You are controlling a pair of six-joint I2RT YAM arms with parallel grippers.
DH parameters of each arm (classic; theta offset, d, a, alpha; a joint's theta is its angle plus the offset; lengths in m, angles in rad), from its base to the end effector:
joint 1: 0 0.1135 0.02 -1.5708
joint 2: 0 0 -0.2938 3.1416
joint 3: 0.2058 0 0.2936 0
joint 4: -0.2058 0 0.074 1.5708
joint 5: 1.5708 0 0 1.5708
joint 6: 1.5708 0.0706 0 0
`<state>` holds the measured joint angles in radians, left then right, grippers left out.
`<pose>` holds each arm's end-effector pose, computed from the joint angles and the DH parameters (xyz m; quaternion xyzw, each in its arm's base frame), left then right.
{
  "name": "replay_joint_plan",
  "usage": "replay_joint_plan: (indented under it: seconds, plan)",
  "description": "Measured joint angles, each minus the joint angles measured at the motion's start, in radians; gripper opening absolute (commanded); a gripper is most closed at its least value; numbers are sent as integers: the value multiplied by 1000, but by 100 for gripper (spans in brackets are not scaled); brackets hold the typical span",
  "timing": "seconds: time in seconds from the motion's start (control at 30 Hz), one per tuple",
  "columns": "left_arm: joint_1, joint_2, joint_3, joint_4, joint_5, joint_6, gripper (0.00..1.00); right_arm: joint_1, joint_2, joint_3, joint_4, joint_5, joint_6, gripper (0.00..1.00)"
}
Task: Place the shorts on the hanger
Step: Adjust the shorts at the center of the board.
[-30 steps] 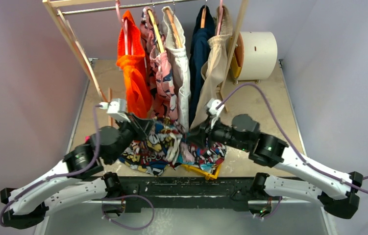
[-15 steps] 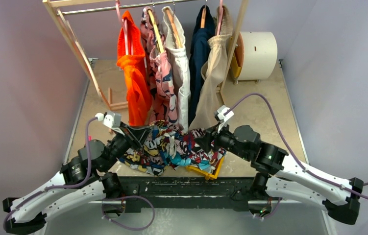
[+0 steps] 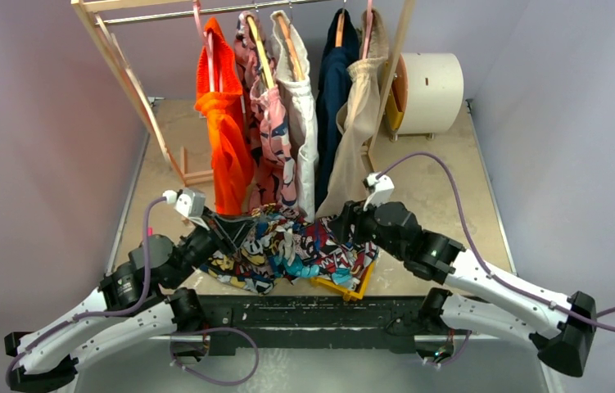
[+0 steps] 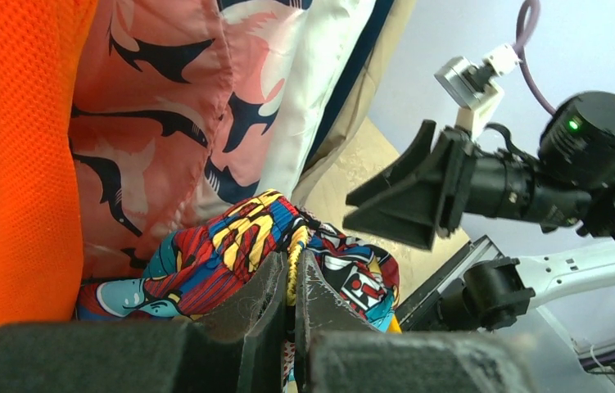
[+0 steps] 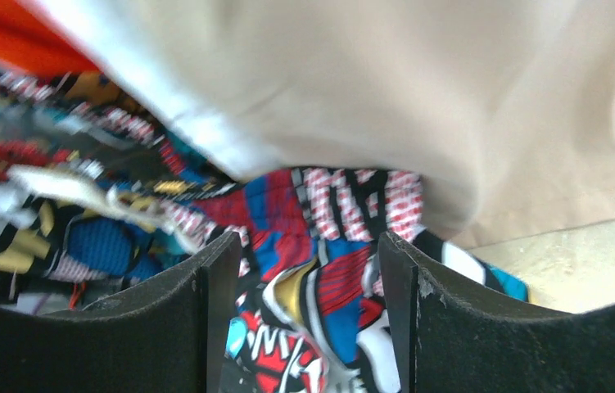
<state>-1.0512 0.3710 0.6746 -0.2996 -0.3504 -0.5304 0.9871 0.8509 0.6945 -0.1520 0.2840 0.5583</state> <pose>0.0920 -0.1119 0.3638 0.0596 0.7033 -0.4095 0.5781 0.1568 0.2016 0.3059 -0.0884 0.7987 0.3260 0.4980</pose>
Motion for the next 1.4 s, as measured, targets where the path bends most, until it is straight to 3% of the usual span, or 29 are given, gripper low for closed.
replay_joint_plan:
  seconds: [0.2, 0.77, 0.87, 1.23, 1.37, 1.4]
  plan:
    - [0, -5, 0, -32, 30, -1, 0, -153, 40, -40, 38, -42, 56, 65]
    - [0, -36, 25, -110, 220, -8, 0, -204, 160, -115, 199, -172, 63, 63]
    - [0, -36, 25, -115, 224, -8, 0, -208, 172, -117, 227, -183, 61, 56]
    - [0, -39, 25, -139, 219, -8, 0, -209, 176, -126, 285, -245, 16, 0]
    - [0, -43, 25, -144, 207, -8, 0, -209, 121, -128, 286, -260, -12, 0]
    - [0, -43, 25, -144, 204, -8, 0, -209, 101, -128, 286, -263, -21, 5]
